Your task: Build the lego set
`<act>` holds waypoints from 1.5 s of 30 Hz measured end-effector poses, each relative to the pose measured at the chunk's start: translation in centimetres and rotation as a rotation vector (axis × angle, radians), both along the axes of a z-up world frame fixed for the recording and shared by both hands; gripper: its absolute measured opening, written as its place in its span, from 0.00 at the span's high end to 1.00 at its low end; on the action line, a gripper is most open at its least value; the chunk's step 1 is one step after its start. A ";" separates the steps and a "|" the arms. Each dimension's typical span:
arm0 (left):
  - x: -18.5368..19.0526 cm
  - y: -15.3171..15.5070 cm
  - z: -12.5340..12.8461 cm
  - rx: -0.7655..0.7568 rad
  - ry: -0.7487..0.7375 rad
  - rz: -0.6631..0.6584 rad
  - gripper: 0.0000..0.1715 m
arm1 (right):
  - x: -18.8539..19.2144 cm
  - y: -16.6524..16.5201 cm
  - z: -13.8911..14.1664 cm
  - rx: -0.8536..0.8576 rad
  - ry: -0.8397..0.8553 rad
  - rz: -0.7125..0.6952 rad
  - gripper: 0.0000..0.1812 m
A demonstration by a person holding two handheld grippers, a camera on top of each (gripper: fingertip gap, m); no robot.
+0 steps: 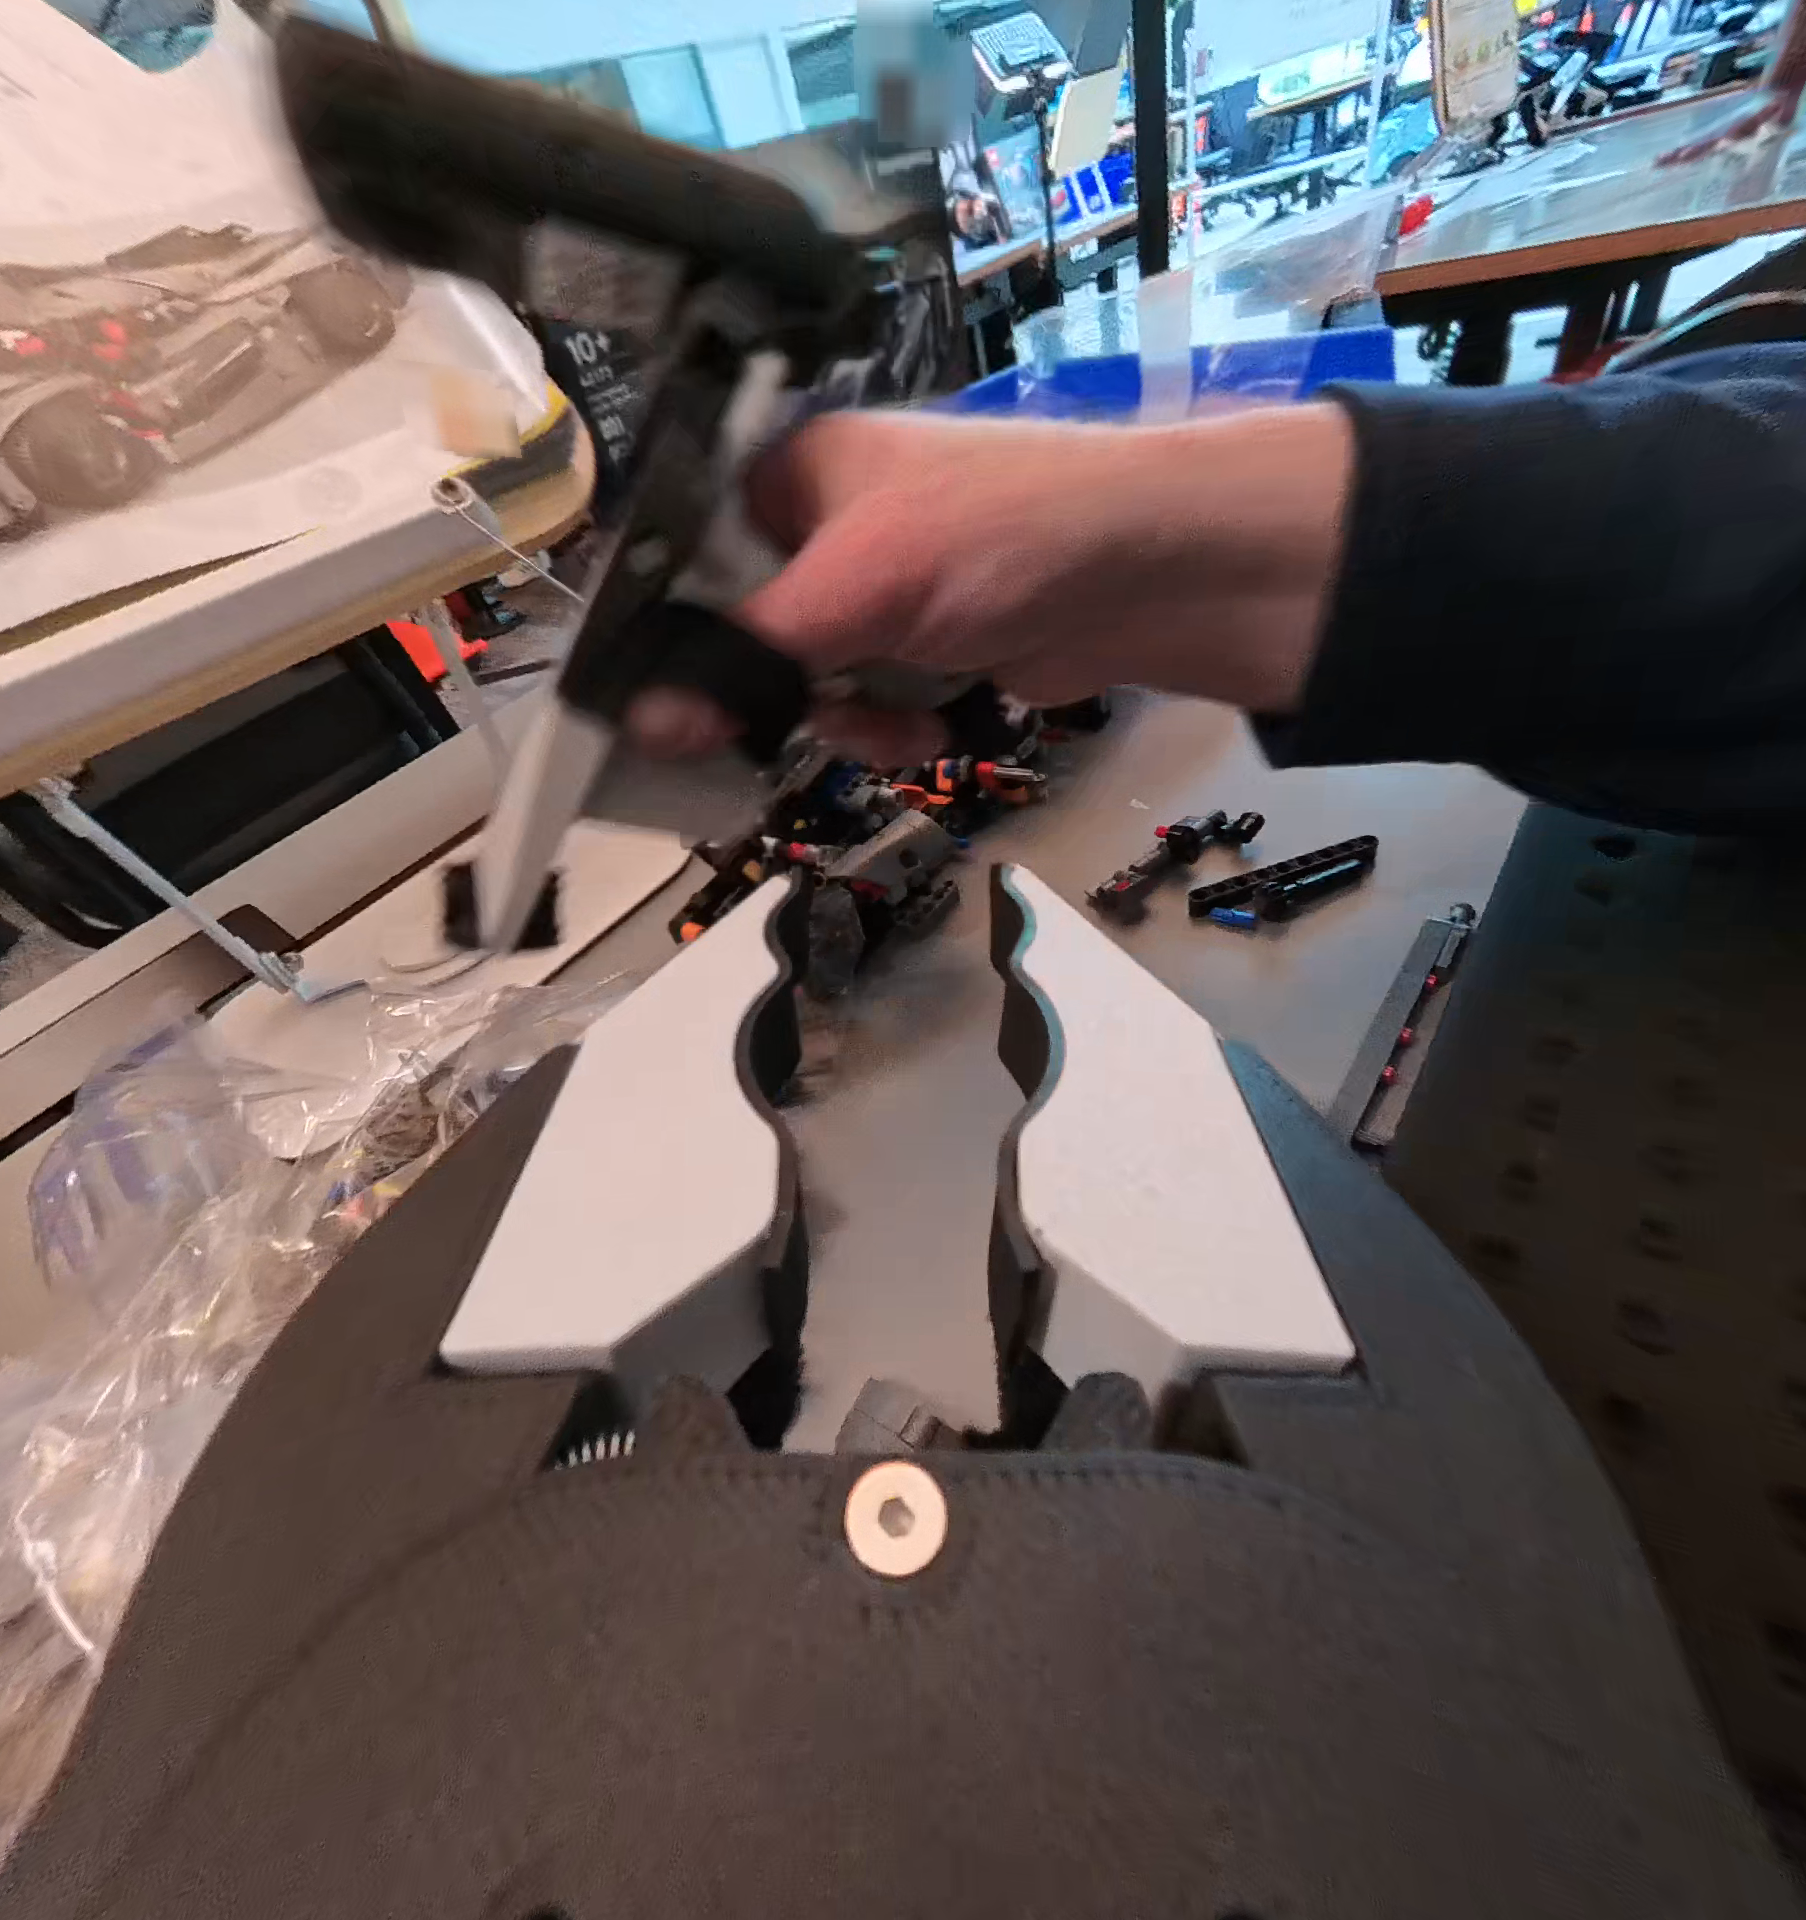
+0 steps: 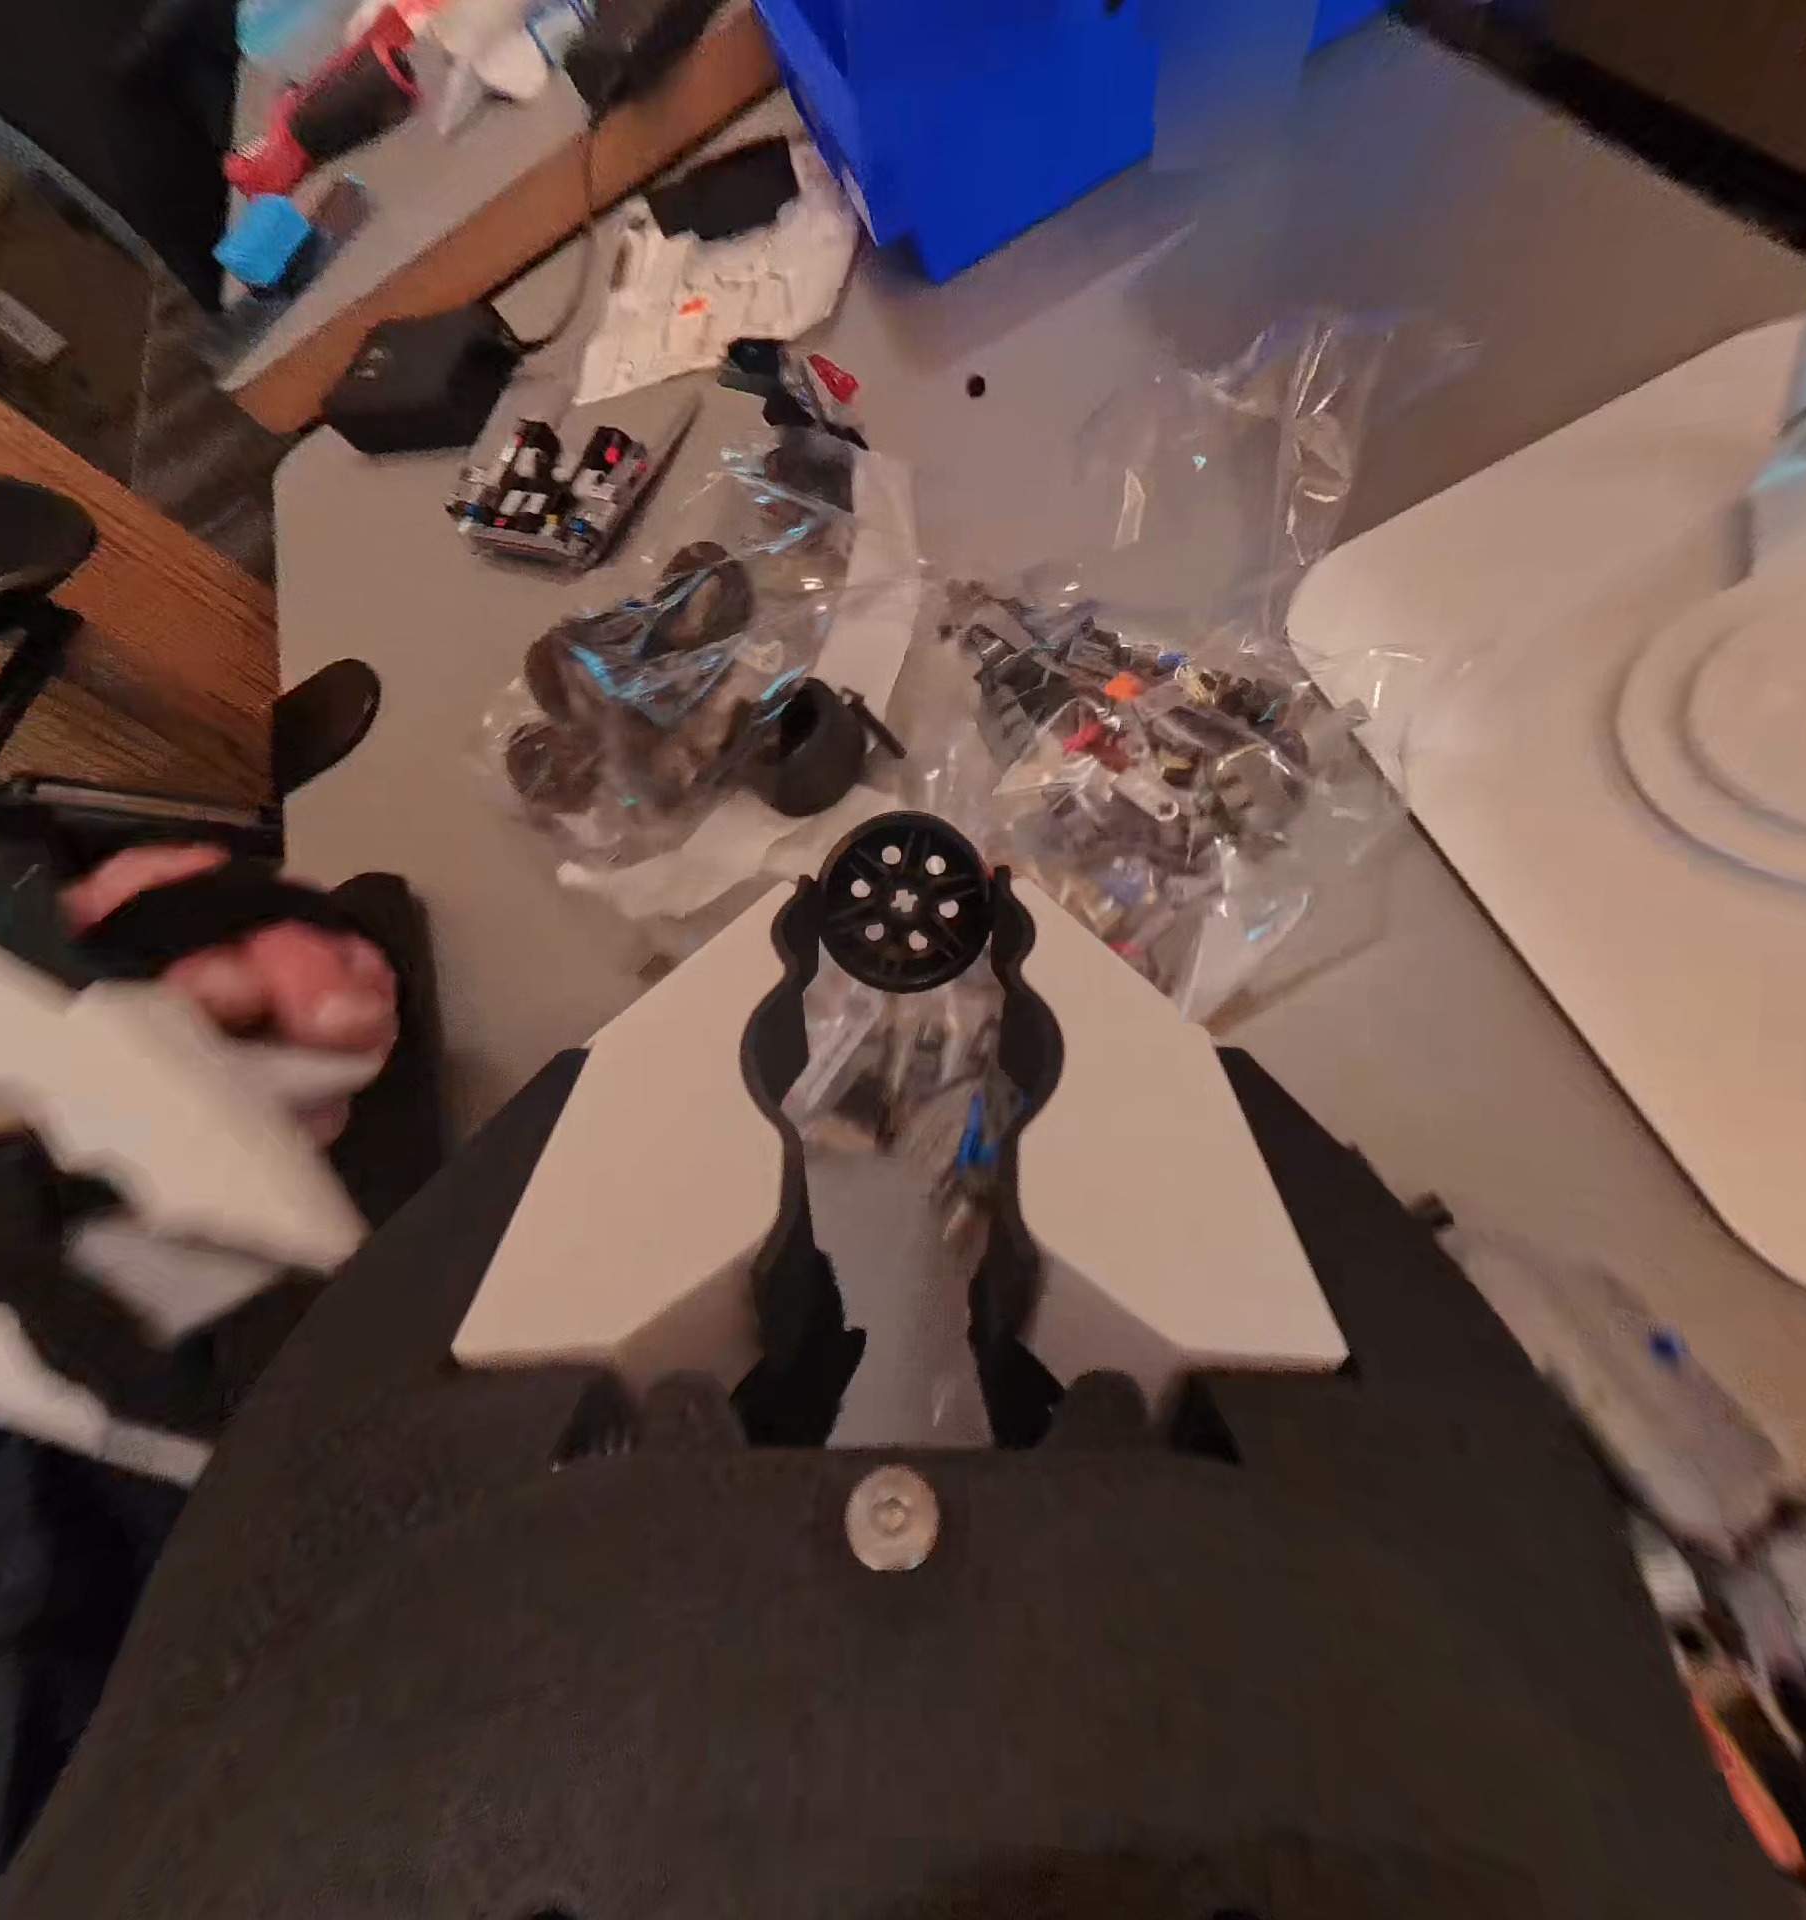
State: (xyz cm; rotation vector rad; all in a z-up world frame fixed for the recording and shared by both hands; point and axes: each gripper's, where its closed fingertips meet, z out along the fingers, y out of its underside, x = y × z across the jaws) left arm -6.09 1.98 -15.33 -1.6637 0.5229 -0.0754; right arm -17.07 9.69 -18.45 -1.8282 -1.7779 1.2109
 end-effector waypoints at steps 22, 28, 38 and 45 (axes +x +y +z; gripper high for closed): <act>1.1 -0.8 1.2 0.046 -0.040 -0.072 0.83 | 16.3 -1.6 -9.3 0.430 -0.421 0.228 0.84; 0.4 -0.8 1.5 0.058 -0.079 -0.057 0.82 | 16.3 -1.9 -9.4 0.432 -0.383 0.242 0.98; 2.7 -1.4 1.5 0.089 0.029 -0.127 0.83 | 9.0 -3.3 -0.3 0.364 -0.068 0.239 0.97; 3.9 -1.8 0.7 0.080 0.093 -0.179 0.83 | -2.6 -1.9 -0.8 0.360 -0.093 0.211 0.88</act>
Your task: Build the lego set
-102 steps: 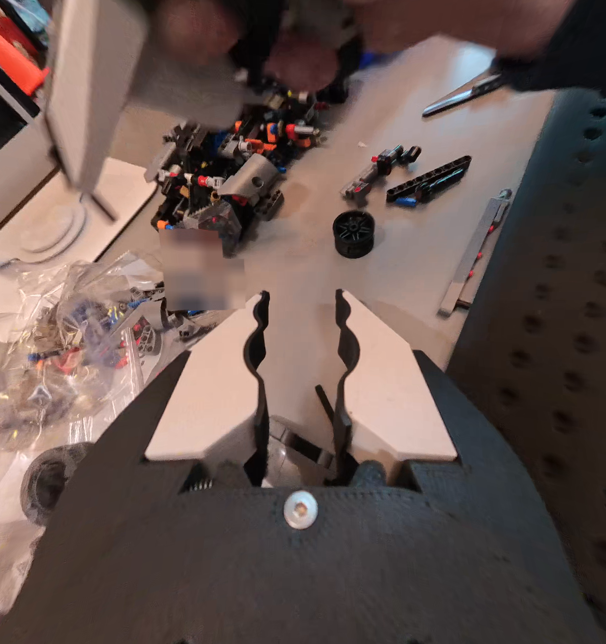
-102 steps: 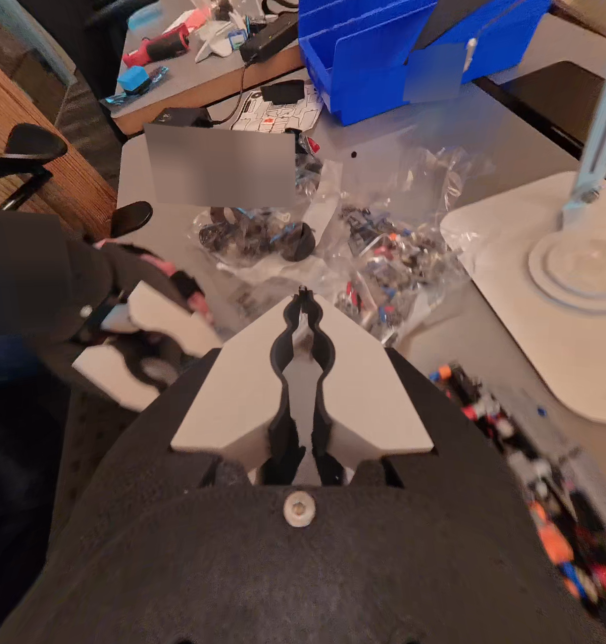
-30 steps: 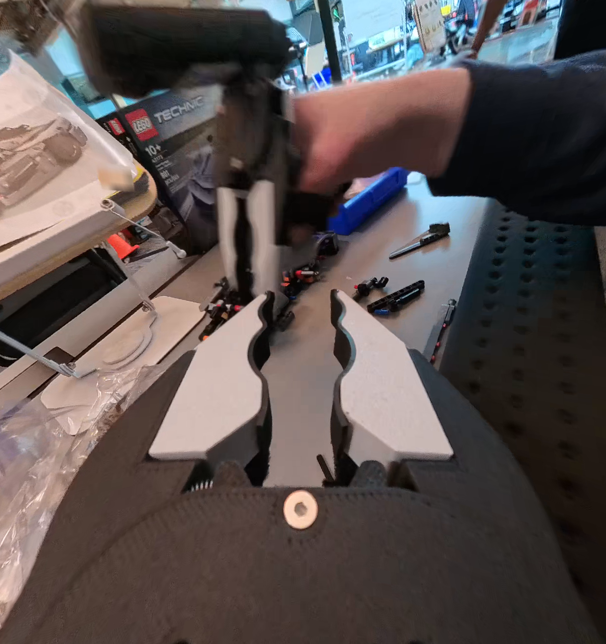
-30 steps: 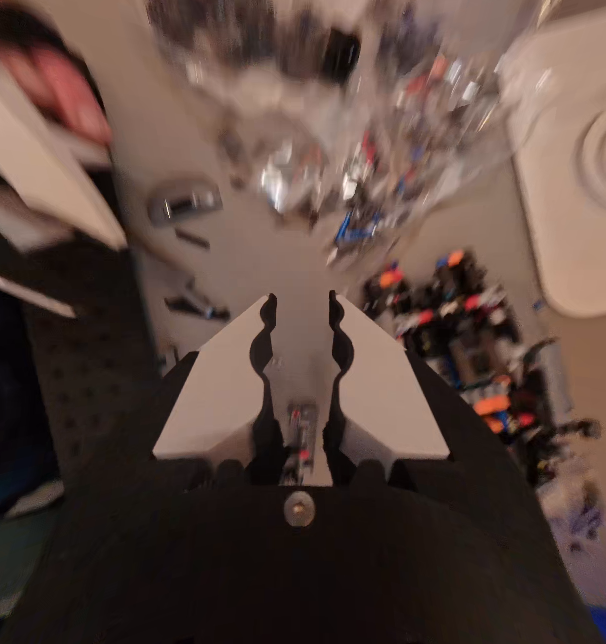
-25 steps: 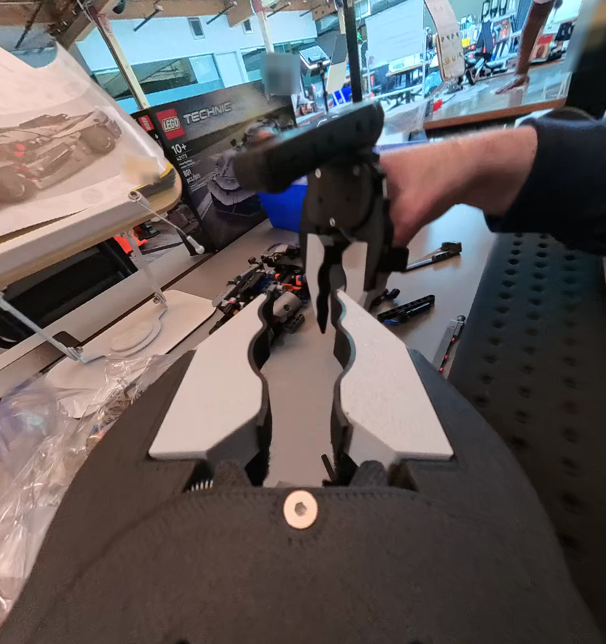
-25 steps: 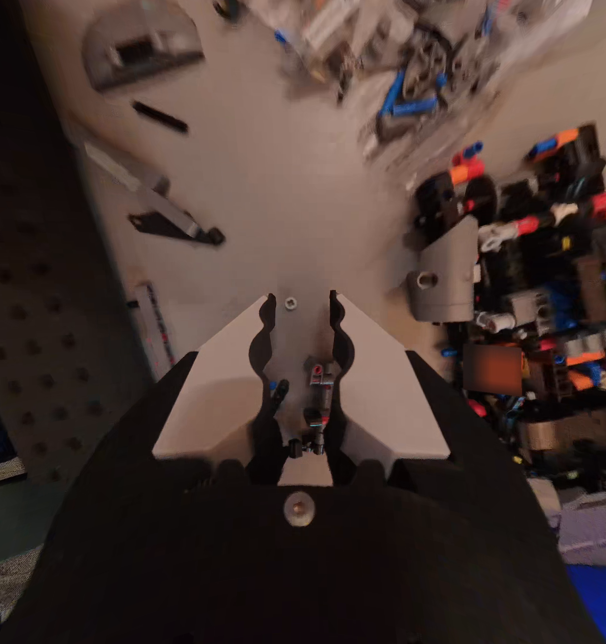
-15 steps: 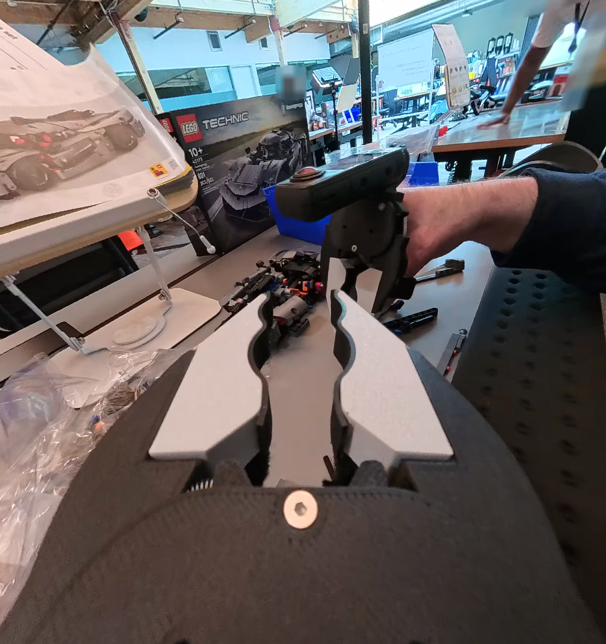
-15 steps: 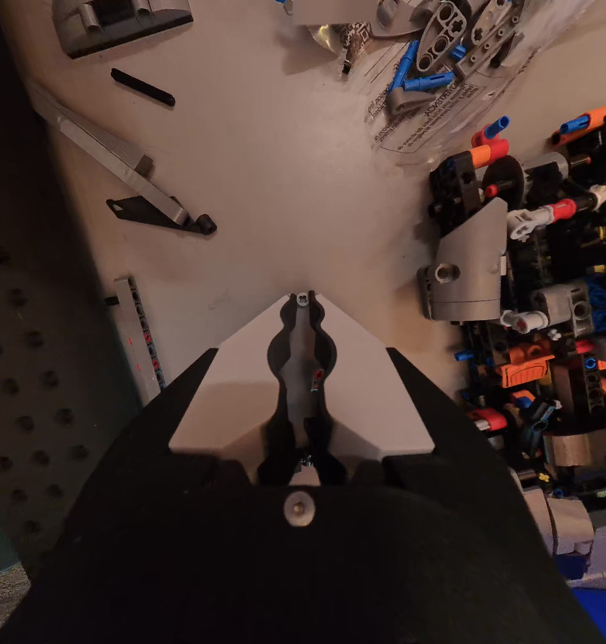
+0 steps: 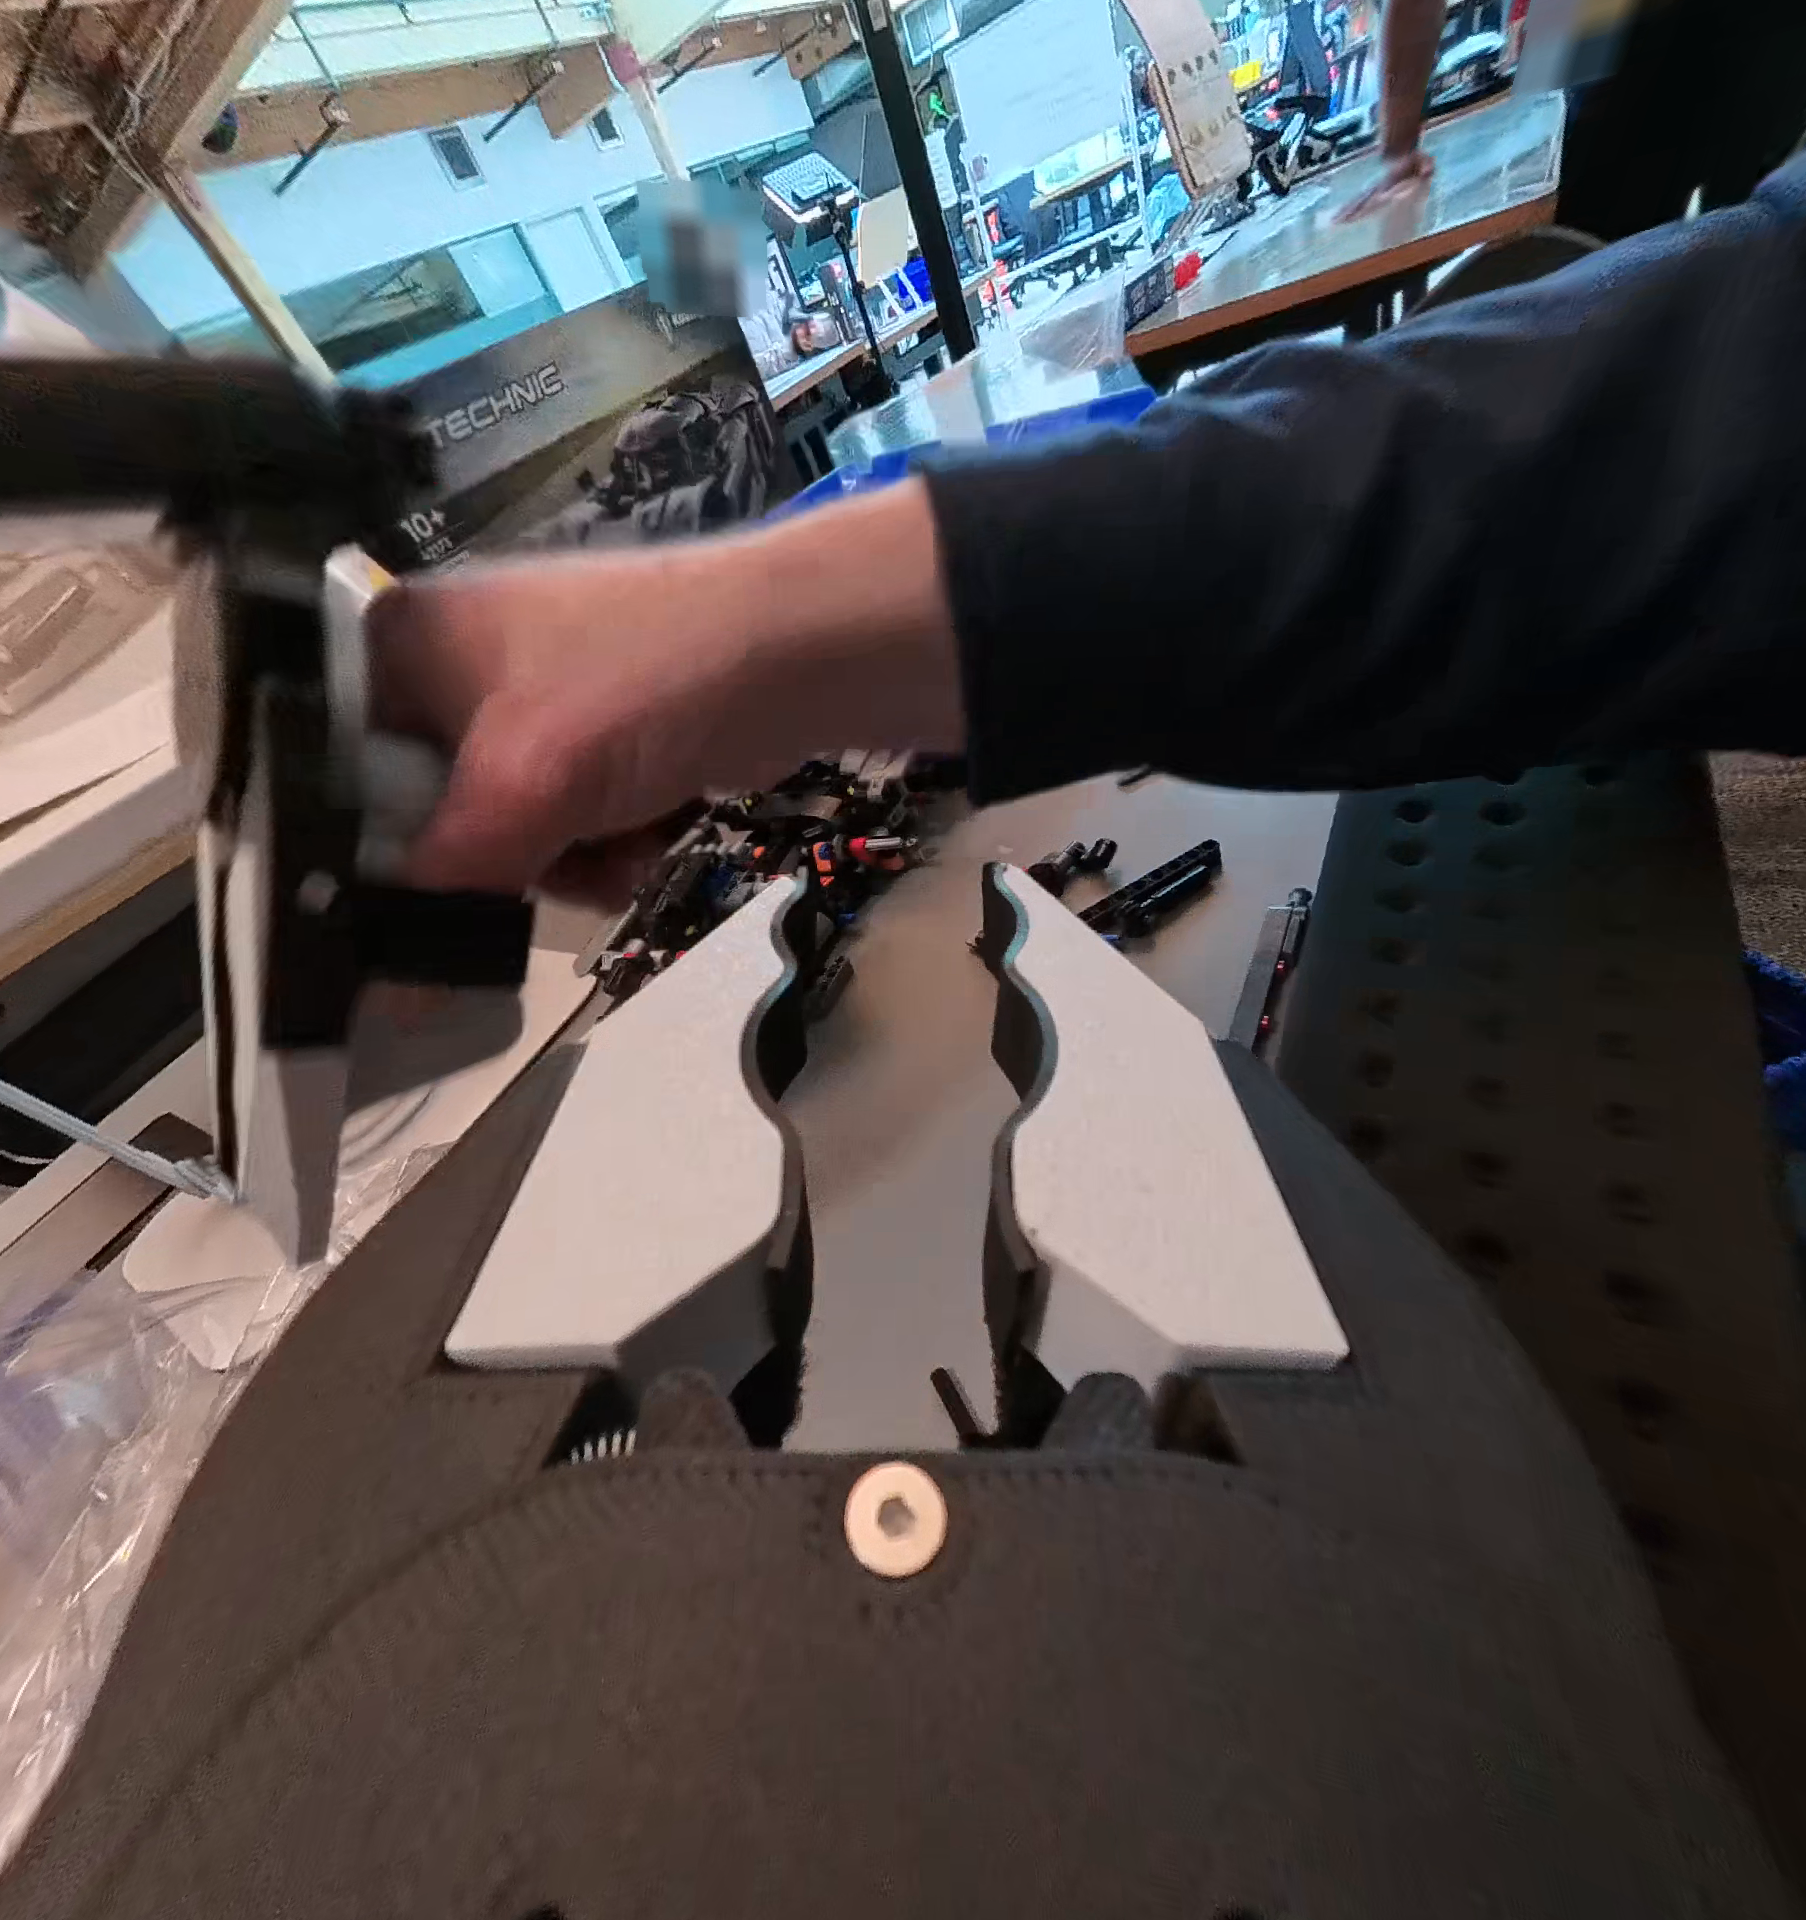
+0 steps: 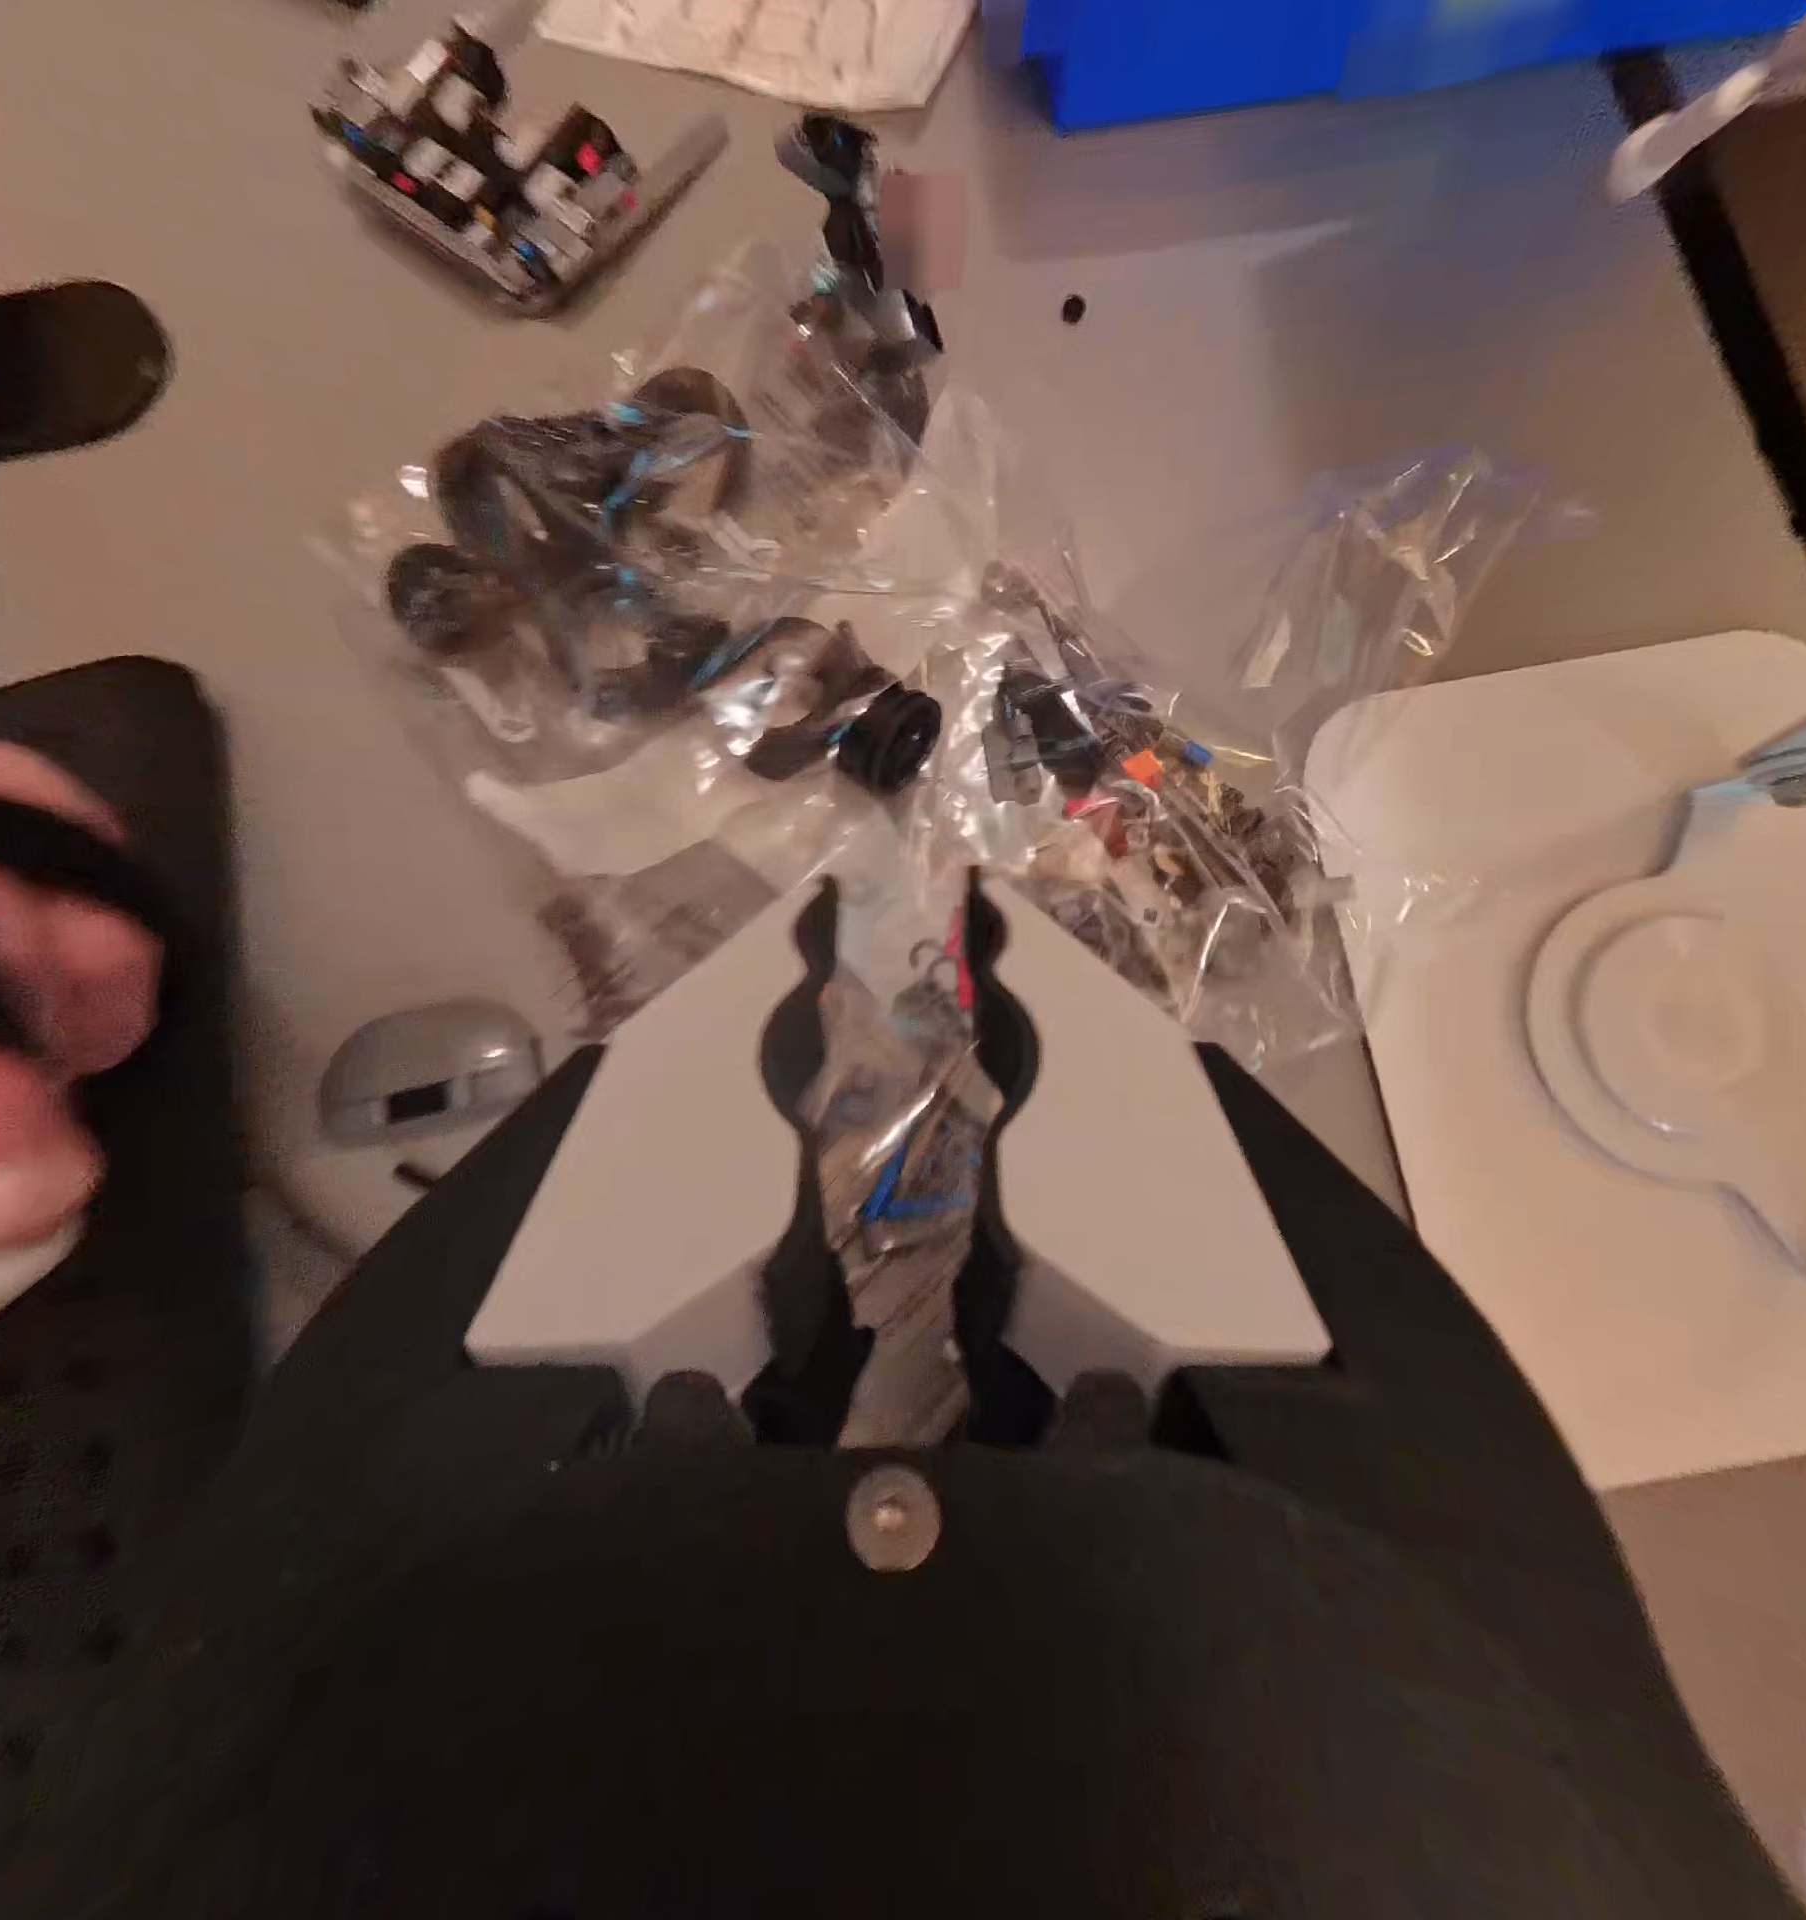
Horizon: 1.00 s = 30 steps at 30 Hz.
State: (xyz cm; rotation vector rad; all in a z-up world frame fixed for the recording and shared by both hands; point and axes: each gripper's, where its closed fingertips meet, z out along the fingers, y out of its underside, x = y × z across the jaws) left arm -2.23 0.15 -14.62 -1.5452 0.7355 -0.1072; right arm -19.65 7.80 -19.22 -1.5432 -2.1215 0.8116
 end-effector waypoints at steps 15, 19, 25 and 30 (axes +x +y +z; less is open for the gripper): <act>-0.2 0.2 0.1 -0.032 -0.050 -0.005 0.83 | 20.6 2.6 -1.7 0.180 -0.253 -0.072 0.87; -0.7 0.3 0.0 -0.045 -0.074 0.012 0.84 | 24.9 3.1 -5.6 0.160 -0.332 -0.137 0.86; -1.0 0.9 -1.0 -0.104 -0.083 0.024 0.83 | 27.6 0.5 -5.9 0.019 -0.296 -0.187 0.86; -0.7 1.0 -1.2 -0.109 -0.069 0.022 0.83 | 29.3 -0.3 -8.7 0.058 -0.384 -0.224 0.86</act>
